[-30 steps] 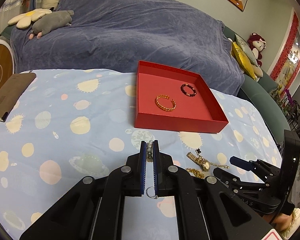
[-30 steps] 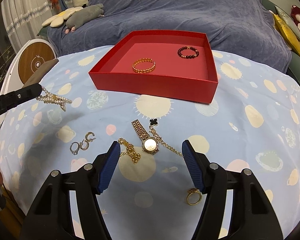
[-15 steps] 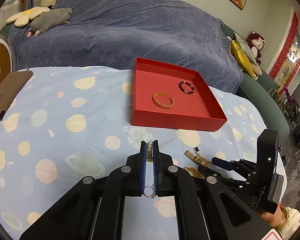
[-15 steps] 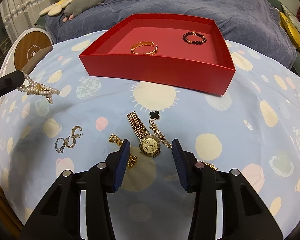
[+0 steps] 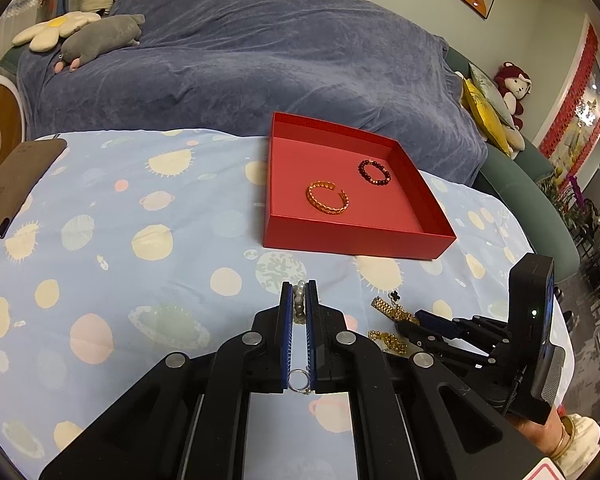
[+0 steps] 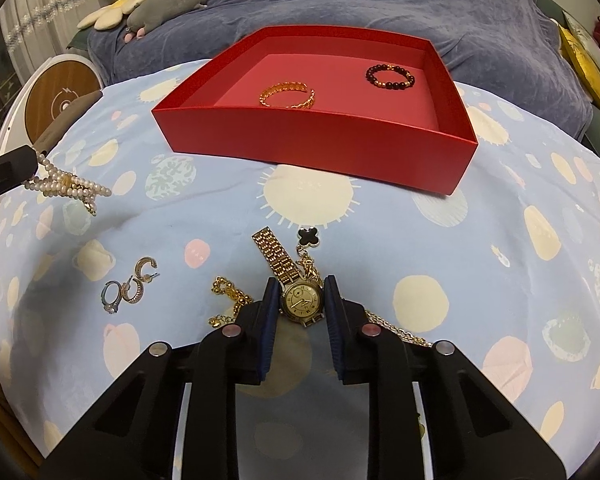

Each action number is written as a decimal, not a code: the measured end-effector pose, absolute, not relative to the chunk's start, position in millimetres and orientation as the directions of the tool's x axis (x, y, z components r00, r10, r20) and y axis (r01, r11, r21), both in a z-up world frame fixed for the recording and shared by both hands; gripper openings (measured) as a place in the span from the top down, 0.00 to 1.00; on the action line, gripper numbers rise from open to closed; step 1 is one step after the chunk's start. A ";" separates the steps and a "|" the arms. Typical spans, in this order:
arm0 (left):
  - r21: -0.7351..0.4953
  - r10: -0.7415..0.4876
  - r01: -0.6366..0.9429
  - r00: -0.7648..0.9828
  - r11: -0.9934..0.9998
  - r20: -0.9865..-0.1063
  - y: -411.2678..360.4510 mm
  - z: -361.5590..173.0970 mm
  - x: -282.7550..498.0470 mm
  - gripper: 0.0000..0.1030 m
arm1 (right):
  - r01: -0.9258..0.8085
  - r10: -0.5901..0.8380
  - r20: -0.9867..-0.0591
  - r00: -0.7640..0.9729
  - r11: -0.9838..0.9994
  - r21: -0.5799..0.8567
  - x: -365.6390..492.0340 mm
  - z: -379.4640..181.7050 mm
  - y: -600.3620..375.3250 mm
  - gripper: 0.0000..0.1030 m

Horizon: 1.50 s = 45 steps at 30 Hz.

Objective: Organize jewelry
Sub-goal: 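Grasp the gold watch with the right gripper while the left holds the pearls, then carry the pearl necklace and gold watch over the red box, then open both grippers to release the necklace and watch into the box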

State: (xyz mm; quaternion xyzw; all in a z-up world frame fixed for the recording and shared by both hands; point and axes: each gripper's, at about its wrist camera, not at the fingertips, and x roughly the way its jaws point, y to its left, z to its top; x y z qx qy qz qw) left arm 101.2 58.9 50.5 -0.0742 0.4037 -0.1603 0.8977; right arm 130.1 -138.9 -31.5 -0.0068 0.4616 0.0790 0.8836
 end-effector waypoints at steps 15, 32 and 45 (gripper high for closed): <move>-0.208 -0.315 0.237 0.680 0.949 -0.662 26.6 94.8 153.8 0.97 | -0.150 0.209 -0.720 0.661 0.978 0.146 161.8 60.3 -168.3 0.79; -0.174 -0.260 0.194 0.680 0.965 -0.686 -27.7 67.2 310.1 0.97 | -0.049 0.132 -0.735 0.665 0.990 0.133 290.1 29.9 -195.5 0.79; -0.179 -0.225 0.139 0.667 0.974 -0.710 -15.1 45.6 325.6 0.82 | -0.046 0.120 -0.734 0.669 0.992 0.120 279.9 25.0 -201.3 0.70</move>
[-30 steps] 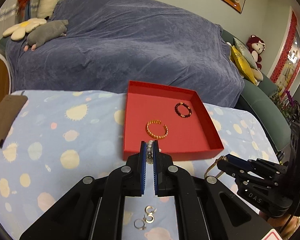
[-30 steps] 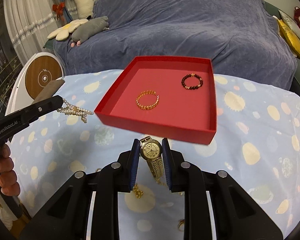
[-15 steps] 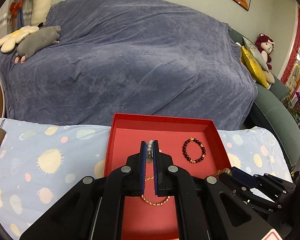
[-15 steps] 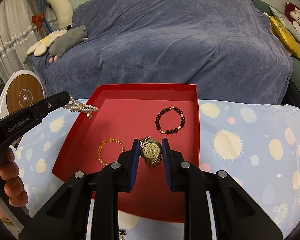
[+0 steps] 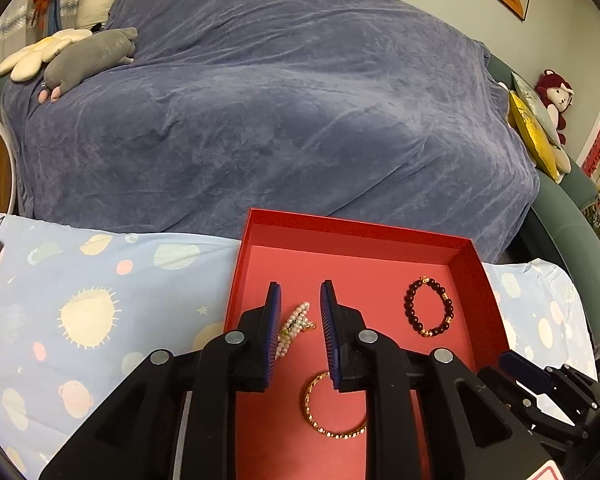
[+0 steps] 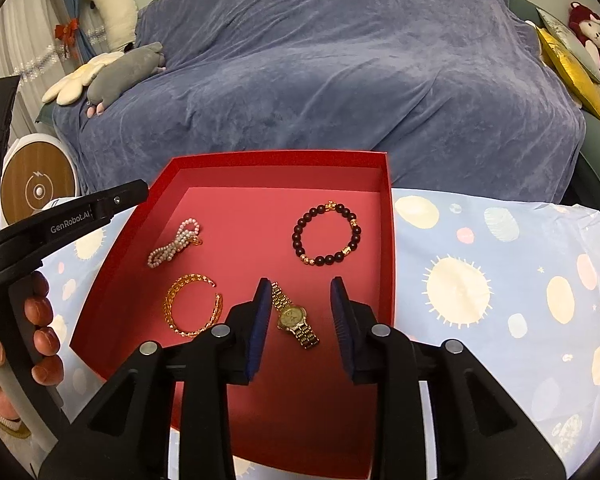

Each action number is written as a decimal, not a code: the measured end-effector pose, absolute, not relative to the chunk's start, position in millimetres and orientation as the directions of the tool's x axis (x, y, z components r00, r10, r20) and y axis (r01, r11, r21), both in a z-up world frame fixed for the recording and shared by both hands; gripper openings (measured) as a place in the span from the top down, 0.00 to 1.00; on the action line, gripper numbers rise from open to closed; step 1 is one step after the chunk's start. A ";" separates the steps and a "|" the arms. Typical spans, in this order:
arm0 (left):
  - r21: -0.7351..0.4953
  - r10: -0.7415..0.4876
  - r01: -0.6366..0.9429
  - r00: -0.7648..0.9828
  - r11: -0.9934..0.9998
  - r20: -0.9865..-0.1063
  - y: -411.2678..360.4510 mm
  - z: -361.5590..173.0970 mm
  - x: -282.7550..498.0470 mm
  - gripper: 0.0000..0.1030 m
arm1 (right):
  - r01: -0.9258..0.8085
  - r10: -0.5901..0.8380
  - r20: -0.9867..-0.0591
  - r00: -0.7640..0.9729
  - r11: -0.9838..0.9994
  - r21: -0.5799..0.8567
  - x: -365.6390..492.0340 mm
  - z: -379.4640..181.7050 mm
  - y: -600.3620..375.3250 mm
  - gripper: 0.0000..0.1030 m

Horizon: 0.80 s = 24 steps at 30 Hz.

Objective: Organize jewelry
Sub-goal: 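Open both grippers to release the necklace and watch into the box, then grasp the gold chain with black clover pendant using the right gripper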

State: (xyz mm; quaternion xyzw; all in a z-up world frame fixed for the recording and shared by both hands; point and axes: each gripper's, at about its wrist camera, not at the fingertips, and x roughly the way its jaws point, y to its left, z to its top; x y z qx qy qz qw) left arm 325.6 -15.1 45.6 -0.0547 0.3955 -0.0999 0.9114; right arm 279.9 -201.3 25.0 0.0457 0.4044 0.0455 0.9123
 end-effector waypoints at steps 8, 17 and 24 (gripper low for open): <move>-0.166 -0.221 0.146 0.670 0.975 -0.709 -1.5 58.2 278.2 0.81 | -0.059 0.124 -0.703 0.701 0.991 0.116 228.2 48.9 -205.2 0.66; -0.148 -0.216 0.159 0.636 0.976 -0.741 14.7 51.7 202.0 0.80 | -0.066 0.125 -0.711 0.692 0.992 0.111 162.1 39.4 -200.6 0.65; -0.119 -0.178 0.138 0.600 0.983 -0.780 26.3 28.7 149.7 0.80 | -0.082 0.133 -0.745 0.653 0.991 0.105 124.7 18.1 -194.3 0.65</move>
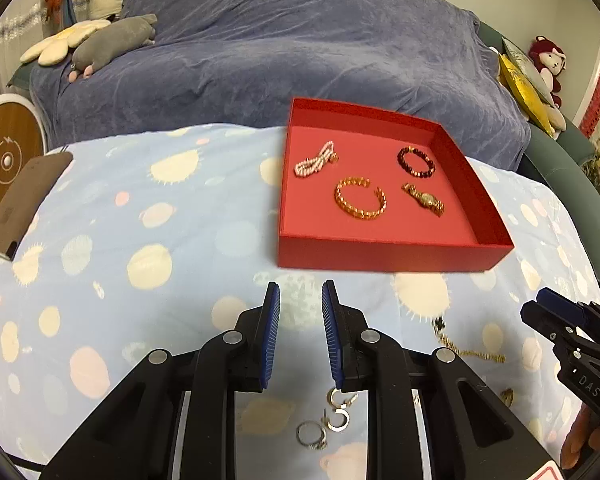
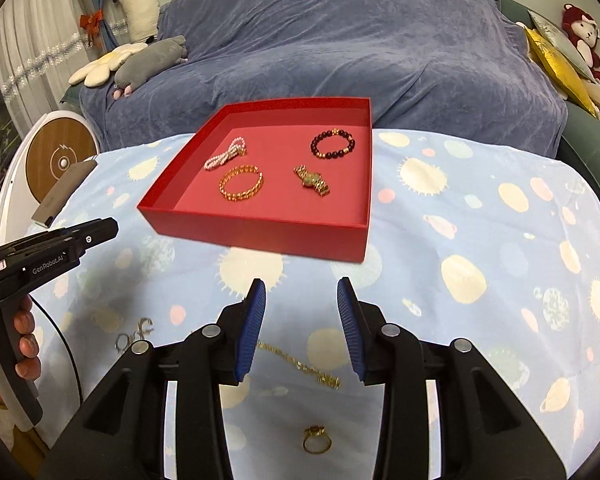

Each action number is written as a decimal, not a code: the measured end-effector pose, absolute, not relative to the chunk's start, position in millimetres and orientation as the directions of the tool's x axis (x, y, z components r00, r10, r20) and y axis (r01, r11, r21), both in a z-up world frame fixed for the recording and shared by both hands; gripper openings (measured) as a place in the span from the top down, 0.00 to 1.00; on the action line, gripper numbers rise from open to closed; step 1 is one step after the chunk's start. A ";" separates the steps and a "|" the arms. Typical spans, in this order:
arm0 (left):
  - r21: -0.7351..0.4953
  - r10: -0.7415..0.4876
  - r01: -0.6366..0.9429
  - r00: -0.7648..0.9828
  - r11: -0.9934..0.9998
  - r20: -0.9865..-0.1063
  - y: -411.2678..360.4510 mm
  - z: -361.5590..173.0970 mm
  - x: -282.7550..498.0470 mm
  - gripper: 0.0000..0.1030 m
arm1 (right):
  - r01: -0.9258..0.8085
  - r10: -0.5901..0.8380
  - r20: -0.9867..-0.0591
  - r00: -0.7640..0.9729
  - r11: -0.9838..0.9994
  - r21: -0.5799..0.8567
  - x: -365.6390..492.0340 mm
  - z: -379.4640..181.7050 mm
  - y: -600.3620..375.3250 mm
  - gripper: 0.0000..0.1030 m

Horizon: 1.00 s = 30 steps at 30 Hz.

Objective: Organize jewelry
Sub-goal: 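Grasp the gold chain with black clover pendant using the right gripper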

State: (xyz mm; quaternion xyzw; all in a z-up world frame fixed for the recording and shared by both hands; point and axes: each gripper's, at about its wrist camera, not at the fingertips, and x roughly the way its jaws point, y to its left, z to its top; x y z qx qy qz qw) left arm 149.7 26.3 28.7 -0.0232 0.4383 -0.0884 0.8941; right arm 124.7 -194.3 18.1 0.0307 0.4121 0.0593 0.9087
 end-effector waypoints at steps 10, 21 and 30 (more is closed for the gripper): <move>-0.139 -0.187 0.128 0.566 0.982 -0.803 42.1 3.7 117.9 0.80 | -0.145 0.176 -0.777 0.604 0.983 0.110 121.4 -8.6 -170.2 0.65; -0.144 -0.205 0.152 0.562 0.978 -0.802 44.3 1.8 111.4 0.80 | -0.169 0.171 -0.810 0.561 0.982 0.090 131.3 -28.8 -154.9 0.67; -0.145 -0.209 0.157 0.558 0.977 -0.803 42.7 2.9 110.5 0.80 | -0.179 0.166 -0.823 0.543 0.981 0.080 137.2 -38.7 -149.5 0.72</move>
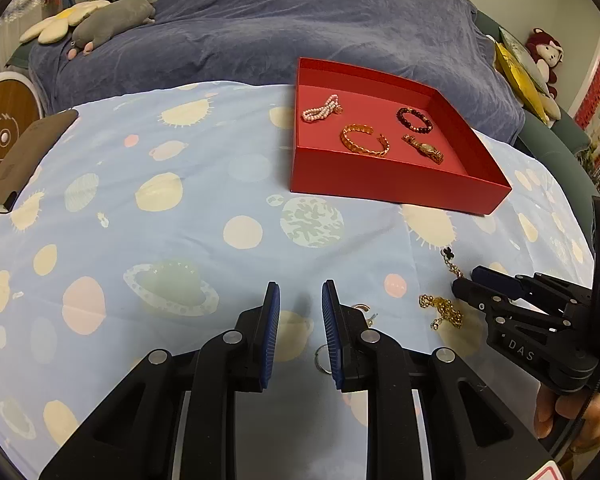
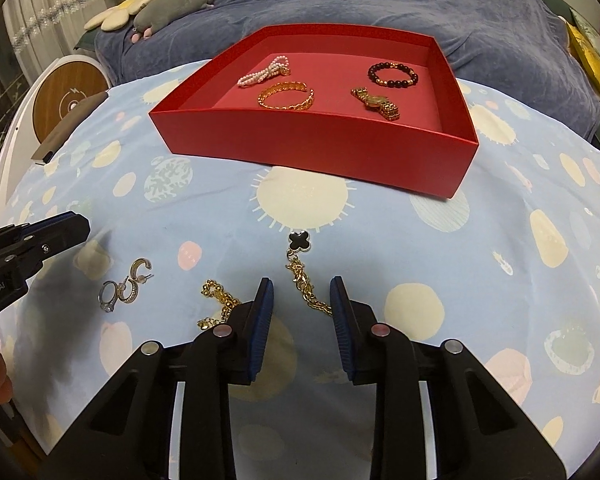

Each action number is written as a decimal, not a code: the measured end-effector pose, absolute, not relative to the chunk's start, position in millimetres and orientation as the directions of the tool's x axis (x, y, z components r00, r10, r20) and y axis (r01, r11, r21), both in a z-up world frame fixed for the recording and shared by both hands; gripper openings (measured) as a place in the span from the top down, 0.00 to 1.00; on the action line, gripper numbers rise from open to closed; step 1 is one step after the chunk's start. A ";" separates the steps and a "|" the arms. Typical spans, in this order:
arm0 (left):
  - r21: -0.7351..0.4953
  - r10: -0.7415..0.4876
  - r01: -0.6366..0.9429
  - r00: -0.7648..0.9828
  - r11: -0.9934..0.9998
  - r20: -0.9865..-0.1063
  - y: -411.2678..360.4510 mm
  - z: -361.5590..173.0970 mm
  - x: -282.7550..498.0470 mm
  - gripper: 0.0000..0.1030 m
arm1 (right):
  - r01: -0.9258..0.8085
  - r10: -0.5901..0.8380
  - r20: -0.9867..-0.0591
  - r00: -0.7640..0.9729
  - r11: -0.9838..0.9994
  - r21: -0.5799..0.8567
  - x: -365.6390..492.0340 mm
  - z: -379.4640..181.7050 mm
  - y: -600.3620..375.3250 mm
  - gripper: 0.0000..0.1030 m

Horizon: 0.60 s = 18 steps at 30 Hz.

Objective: Organize jewelry
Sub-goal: 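Grasp the gold chain with black clover pendant using the right gripper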

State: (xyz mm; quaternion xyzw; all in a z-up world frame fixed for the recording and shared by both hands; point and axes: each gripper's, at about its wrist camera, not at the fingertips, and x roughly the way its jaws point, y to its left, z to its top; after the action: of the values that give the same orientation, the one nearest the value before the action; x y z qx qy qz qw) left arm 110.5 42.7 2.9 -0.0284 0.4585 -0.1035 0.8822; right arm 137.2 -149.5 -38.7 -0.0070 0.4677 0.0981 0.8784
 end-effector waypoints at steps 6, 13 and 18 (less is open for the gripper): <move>-0.146 -0.214 0.165 0.555 0.975 -0.804 38.1 2.1 110.3 0.80 | -0.182 0.147 -0.821 0.552 0.982 0.054 140.4 -39.1 -148.4 0.77; -0.140 -0.209 0.165 0.552 0.976 -0.807 33.3 -0.8 111.0 0.80 | -0.201 0.138 -0.821 0.554 0.979 0.029 137.6 -39.4 -145.6 0.93; -0.139 -0.209 0.167 0.551 0.976 -0.808 32.0 -1.1 110.9 0.80 | -0.194 0.139 -0.822 0.552 0.980 0.036 136.6 -38.8 -148.4 0.95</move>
State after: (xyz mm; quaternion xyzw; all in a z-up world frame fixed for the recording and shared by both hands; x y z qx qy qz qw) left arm 110.9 32.0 -1.1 -0.0228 0.4616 -0.1066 0.8804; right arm 136.6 -148.4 -38.8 -0.0293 0.4637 0.0945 0.8804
